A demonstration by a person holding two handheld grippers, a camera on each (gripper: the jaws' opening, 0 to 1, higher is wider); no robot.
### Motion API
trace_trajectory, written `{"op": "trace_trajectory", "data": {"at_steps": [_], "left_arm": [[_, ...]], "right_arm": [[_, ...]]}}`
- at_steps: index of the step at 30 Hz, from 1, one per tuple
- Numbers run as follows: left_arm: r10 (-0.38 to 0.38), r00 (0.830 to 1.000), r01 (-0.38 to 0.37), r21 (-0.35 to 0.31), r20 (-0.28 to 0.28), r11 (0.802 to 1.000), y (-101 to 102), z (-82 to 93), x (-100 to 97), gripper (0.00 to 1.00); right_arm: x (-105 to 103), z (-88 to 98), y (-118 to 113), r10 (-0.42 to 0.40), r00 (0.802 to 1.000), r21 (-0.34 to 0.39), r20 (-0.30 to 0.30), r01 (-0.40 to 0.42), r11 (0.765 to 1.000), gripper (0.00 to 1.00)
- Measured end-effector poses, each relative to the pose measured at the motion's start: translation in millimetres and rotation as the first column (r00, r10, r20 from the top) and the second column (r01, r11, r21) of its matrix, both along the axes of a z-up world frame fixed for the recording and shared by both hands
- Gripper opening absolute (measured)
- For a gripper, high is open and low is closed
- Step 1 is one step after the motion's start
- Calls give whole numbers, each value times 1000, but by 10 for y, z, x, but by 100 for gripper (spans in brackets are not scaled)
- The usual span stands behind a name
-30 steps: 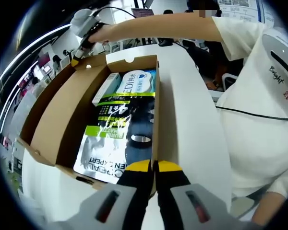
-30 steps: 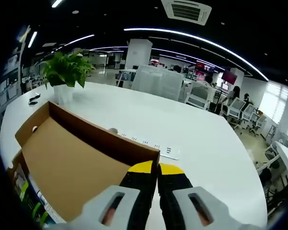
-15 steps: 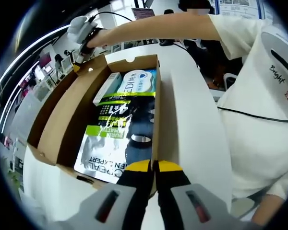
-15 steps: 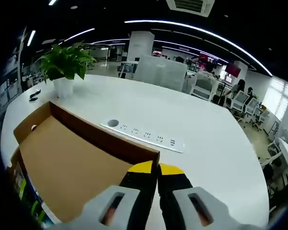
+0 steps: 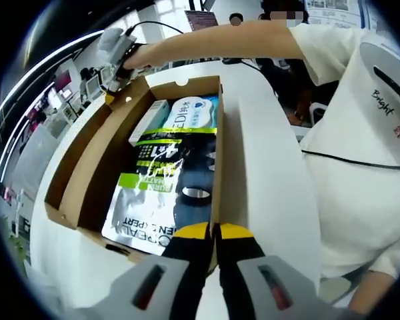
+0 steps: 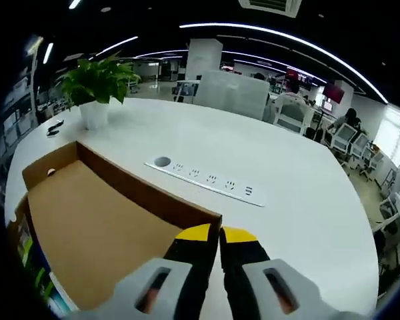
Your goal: Operate the shoe box by opening the lid, removing the specified soft item, and placing it in the target area until the item is outside and the box remains undamaged.
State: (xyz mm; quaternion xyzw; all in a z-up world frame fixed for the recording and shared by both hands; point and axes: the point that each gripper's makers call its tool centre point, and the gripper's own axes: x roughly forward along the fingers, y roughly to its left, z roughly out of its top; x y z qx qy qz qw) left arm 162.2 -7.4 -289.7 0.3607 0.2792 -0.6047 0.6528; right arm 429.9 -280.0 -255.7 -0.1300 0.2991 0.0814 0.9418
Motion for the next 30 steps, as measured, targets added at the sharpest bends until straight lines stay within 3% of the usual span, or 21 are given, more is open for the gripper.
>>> {"op": "trace_trajectory", "data": {"at_steps": [9, 15, 19, 23, 25, 26, 28, 30], "left_arm": [[-4, 1000, 4, 0, 30, 1000, 7, 1, -3, 4], [-7, 1000, 7, -5, 9, 1000, 11, 4, 9, 3], [-62, 998, 62, 22, 23, 998, 9, -7, -9, 2], [-22, 1000, 22, 16, -13, 1000, 5, -7, -4, 2], [-15, 1000, 15, 13, -19, 1000, 3, -7, -1, 3], [-12, 1000, 13, 13, -21, 1000, 3, -7, 1, 3], [-10, 1000, 10, 14, -23, 1000, 0, -8, -5, 3], [-1, 1000, 1, 15, -28, 1000, -1, -9, -2, 3]], "right_arm": [[-66, 96, 53, 82, 995, -153, 51, -74, 985, 10], [-194, 319, 108, 114, 983, -198, 145, -84, 977, 11], [-313, 441, 203, 128, 976, -116, 179, -108, 987, 11], [-470, 572, 338, 165, 962, -34, 218, -162, 986, 12], [-642, 607, 503, 217, 954, 53, 208, -233, 971, 19], [-667, 623, 516, 219, 952, 60, 214, -237, 970, 21], [-808, 729, 617, 251, 927, 98, 278, -287, 953, 22], [-934, 733, 665, 251, 927, 168, 279, -305, 938, 22]]}}
